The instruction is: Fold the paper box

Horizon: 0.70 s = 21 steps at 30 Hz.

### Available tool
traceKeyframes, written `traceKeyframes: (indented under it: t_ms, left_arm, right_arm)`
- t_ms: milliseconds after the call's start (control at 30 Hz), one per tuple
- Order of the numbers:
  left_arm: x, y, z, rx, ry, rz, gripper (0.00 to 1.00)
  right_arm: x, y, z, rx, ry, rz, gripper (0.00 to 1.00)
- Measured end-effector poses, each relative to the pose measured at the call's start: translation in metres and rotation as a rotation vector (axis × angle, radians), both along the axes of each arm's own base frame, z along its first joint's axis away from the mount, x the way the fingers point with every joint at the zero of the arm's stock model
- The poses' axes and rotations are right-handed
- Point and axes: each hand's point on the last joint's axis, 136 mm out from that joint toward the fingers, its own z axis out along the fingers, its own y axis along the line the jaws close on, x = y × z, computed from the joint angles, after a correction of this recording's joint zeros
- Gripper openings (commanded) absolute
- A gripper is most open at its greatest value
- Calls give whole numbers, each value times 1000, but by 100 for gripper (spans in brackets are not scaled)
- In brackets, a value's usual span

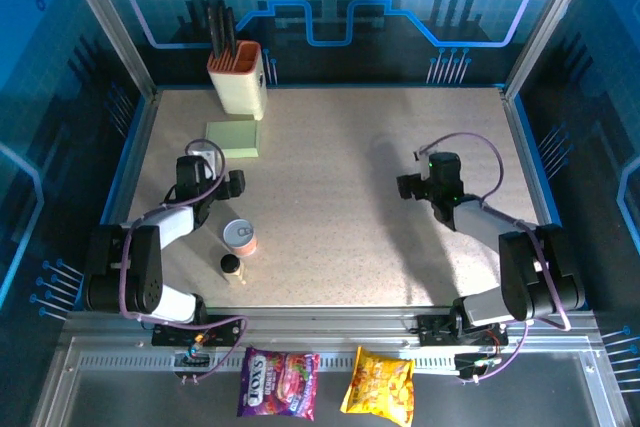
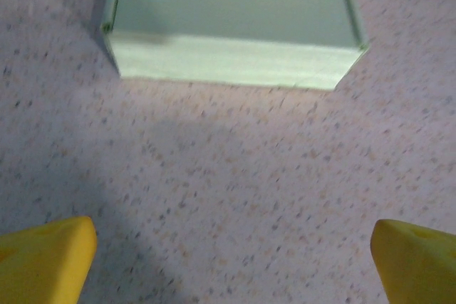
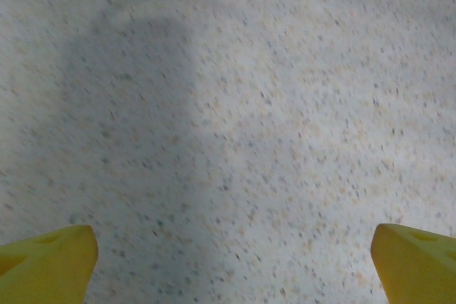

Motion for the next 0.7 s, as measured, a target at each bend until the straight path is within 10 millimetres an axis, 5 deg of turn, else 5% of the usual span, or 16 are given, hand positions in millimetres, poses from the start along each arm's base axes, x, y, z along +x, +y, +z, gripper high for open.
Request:
traceKeyframes:
  t_ms: [300, 500, 700]
  left_arm:
    - [13, -13, 8, -30, -150, -72, 100]
    - [12, -18, 16, -21, -226, -105, 100]
    - [2, -19, -1, -21, -224, -111, 100]
  right_arm:
    - [17, -13, 16, 82, -212, 1, 99]
    - [15, -12, -1, 111, -224, 24, 99]
    - [20, -10, 11, 120, -274, 36, 99]
